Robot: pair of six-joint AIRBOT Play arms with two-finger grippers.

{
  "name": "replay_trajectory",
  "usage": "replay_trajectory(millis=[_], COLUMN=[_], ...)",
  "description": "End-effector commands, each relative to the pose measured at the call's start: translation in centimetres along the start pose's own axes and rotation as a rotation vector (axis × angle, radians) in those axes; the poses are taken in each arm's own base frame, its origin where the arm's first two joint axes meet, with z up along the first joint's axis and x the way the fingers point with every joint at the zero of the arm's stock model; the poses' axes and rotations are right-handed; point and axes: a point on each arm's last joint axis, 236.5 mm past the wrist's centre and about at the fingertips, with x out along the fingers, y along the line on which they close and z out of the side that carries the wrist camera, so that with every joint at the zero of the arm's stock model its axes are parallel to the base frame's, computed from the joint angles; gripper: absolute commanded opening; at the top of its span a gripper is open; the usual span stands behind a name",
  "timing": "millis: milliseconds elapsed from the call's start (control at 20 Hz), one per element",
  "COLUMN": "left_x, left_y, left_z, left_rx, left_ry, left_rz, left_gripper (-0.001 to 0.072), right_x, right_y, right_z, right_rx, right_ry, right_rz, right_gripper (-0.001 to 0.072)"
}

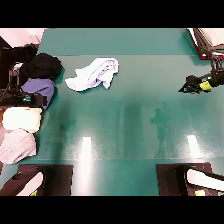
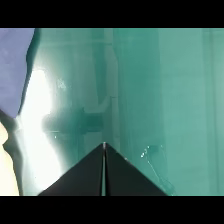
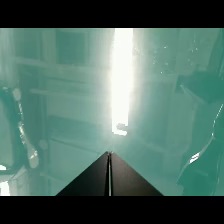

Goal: Fold the shirts.

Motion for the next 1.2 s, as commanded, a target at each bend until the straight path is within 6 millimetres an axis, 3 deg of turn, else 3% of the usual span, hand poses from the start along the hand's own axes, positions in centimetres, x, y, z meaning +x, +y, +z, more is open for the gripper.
replay_trajectory(millis=[0,600,750,900,950,1000,1050,1150], left_x=[0.0,0.0,-0.1,-0.3,-0.5,-0.3,0.2,3.2], left_y=[0.0,0.0,0.2,-2.4,-3.2,-3.6,-3.8,-4.0], left_z=[0.1,0.1,1.9,4.4,6.0,7.5,8.6,9.2], left_rx=[0.001,0.001,-0.006,-0.09,-0.082,-0.086,-0.09,-0.055], left_ry=[-0.001,-0.003,-0.078,-0.179,-0.242,-0.3,-0.335,-0.334], left_rz=[0.0,0.001,0.01,-0.114,-0.151,-0.181,-0.196,-0.179], left_gripper=[0.0031,0.0031,0.0031,0.0043,0.0252,0.0396,0.0395,0.0396], right_x=[0.0,0.0,0.0,0.0,0.0,0.0,0.0,0.0], right_y=[0.0,0.0,-0.1,-0.1,-0.1,-0.1,-0.1,-0.2], right_z=[0.0,0.0,0.5,0.8,0.8,0.8,0.8,1.0], right_rx=[0.001,0.001,0.001,0.001,0.002,0.002,0.002,0.002], right_ry=[0.001,0.001,-0.021,-0.032,-0.031,-0.032,-0.033,-0.042], right_rz=[0.0,0.0,-0.002,-0.004,-0.004,-0.004,-0.004,-0.006], right_gripper=[0.0023,0.0023,0.0023,0.0023,0.0023,0.0023,0.0023,0.0023])
